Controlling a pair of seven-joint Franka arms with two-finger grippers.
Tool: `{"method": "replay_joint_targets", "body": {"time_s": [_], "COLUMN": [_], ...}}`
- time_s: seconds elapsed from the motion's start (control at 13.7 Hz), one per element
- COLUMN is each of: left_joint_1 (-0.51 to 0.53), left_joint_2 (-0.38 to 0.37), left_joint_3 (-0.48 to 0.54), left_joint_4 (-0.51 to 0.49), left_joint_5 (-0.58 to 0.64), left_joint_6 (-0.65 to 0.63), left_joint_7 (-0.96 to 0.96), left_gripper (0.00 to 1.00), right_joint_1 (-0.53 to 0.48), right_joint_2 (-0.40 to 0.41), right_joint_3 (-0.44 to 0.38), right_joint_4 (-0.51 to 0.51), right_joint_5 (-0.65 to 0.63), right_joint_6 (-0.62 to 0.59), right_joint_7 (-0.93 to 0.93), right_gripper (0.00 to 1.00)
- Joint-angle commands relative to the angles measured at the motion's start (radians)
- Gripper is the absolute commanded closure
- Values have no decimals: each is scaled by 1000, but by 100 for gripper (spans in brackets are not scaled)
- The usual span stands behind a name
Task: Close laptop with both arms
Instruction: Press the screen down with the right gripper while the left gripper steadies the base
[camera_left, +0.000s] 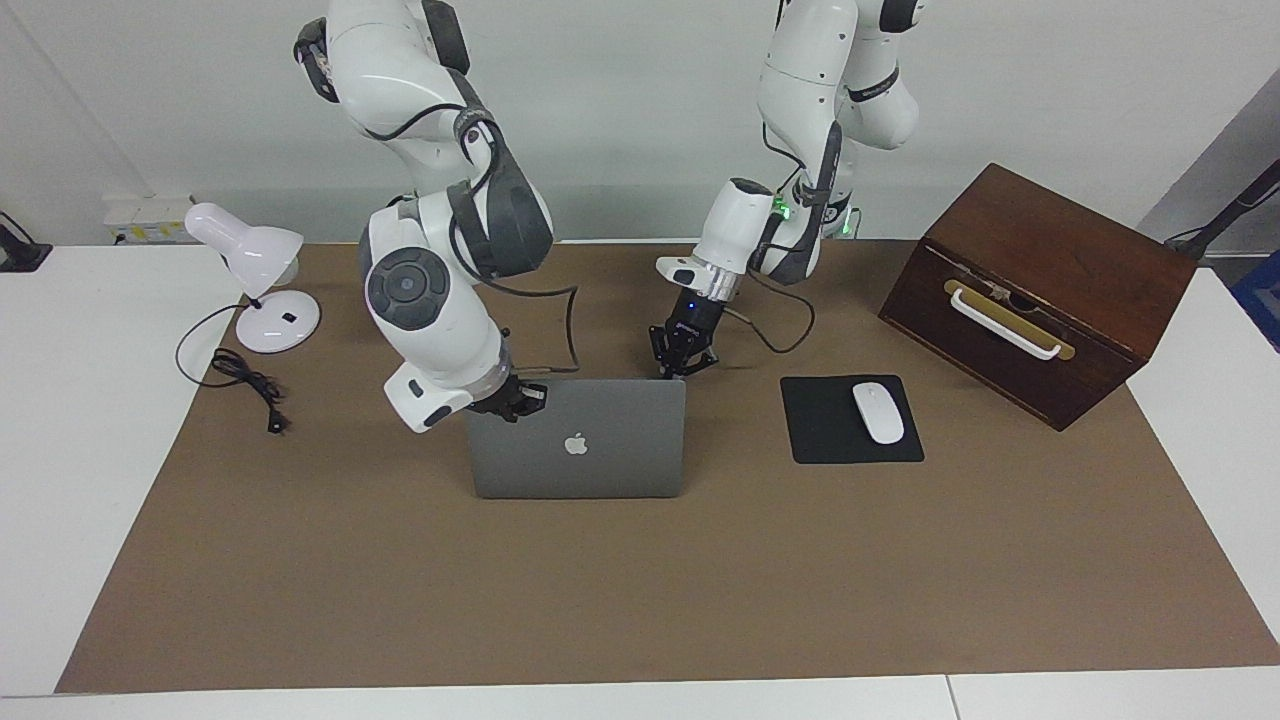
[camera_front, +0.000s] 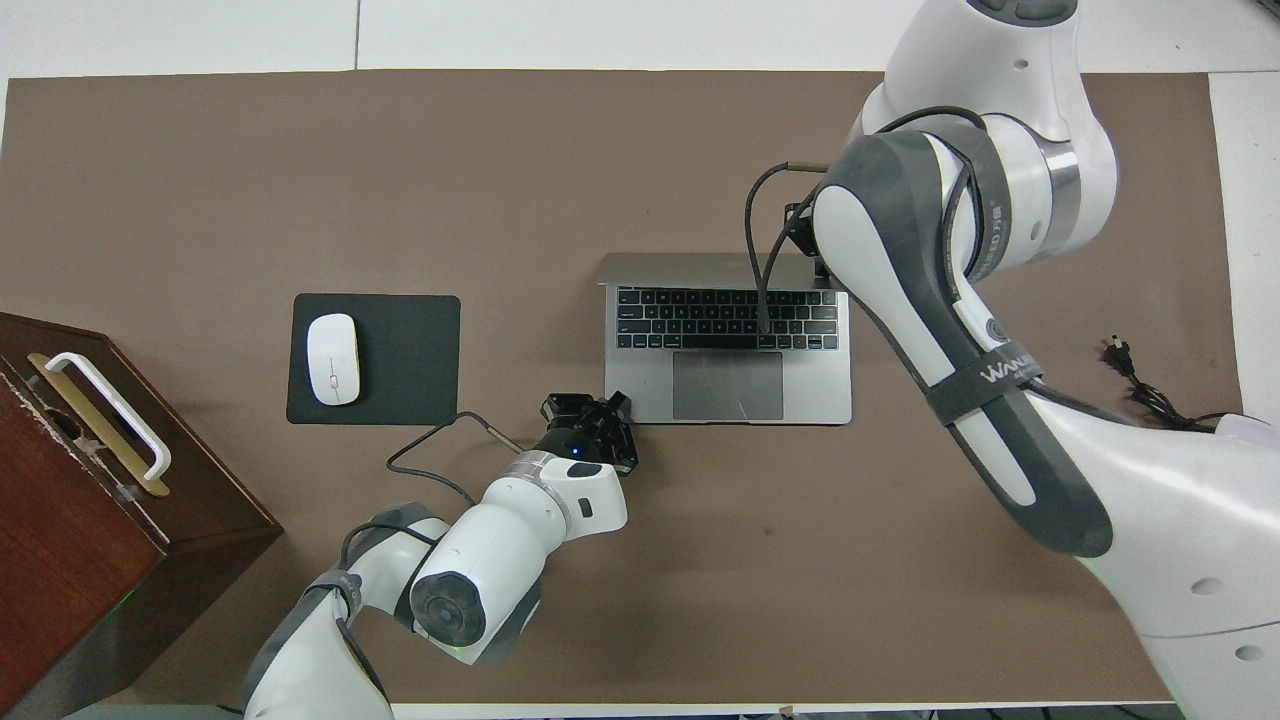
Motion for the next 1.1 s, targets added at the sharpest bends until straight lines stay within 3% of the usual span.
{"method": "replay_joint_targets", "body": {"time_s": [0.0,0.51,1.02], "left_joint_1": [-13,-15,-15], "left_joint_2": [91,104,104], "left_joint_3": [20,20,20], "left_joint_4": [0,-3,-16], "left_joint_5": [-11,-11,-11], "left_joint_6": [10,10,10], "left_joint_7": [26,26,27], "left_gripper": [100,100,100], "right_joint_1": [-16,-10,-10], "right_joint_2": [-50,-55,-50], "right_joint_3": [13,13,13], "right_joint_4": [-121,-251,-305], "right_joint_5": [25,26,25], "right_joint_6": [71,235,321], "right_joint_7": [-15,-15,-21], "right_gripper": [100,100,100]}}
